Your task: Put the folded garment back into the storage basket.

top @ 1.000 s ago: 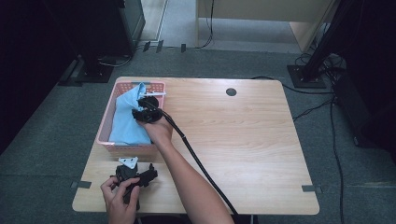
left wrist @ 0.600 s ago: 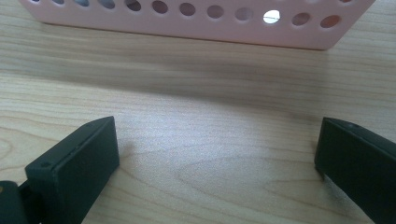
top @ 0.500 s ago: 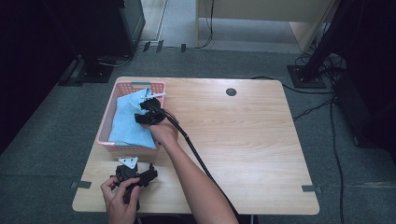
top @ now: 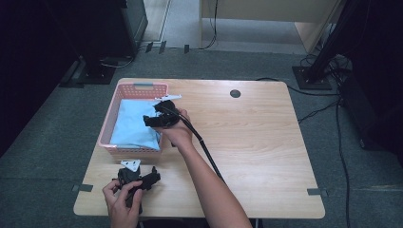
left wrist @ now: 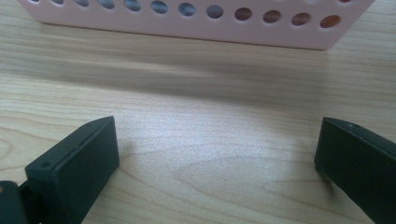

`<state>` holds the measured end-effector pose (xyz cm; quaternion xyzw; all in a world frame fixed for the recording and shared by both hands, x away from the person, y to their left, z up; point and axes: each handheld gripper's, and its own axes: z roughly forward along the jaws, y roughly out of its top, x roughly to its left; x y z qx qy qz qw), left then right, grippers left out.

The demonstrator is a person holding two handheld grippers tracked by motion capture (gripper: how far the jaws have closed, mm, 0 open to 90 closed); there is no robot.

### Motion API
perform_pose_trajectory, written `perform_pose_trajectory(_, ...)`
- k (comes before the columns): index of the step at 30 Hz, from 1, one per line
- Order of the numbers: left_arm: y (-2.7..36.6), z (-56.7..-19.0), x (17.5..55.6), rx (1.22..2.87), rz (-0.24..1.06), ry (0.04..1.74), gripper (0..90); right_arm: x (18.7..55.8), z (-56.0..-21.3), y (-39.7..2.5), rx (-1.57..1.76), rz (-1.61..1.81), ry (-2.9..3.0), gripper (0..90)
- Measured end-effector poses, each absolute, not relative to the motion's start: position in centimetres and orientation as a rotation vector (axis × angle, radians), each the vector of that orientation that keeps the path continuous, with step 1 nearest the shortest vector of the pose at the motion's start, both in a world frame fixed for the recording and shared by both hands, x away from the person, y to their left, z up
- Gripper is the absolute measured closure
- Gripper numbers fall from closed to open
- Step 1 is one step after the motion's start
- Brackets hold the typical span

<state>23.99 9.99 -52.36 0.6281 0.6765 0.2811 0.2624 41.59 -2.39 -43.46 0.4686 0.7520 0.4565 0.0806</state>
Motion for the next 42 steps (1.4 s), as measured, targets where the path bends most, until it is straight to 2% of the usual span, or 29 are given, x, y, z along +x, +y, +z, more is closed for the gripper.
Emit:
perform_pose_trajectory(2, 10.0, -52.4, 24.0, 1.699, 0.76, 1.83, 0.0, 41.5, -43.4, -2.6, 1.401, 1.371, 2.244, 21.4)
perform_pose_trajectory(4, 10.0, -52.4, 24.0, 1.699, 0.76, 1.83, 0.0, 41.3, -43.4, -3.0, 1.406, 1.361, 2.236, 16.3)
perform_pose_trajectory(15, 10.0, -52.3, 24.0, 1.703, 0.759, 1.83, 0.0, 40.7, -42.9, -4.6, 1.414, 1.37, 2.185, 11.6)
perform_pose_trajectory(27, 10.0, -52.3, 24.0, 1.705, 0.759, 1.83, 0.0, 40.3, -42.7, -6.5, 1.442, 1.361, 2.152, 0.2)
perform_pose_trajectory(42, 10.0, -52.3, 24.0, 1.703, 0.759, 1.83, 0.0, 39.8, -42.6, -8.3, 1.446, 1.314, 2.103, 0.0)
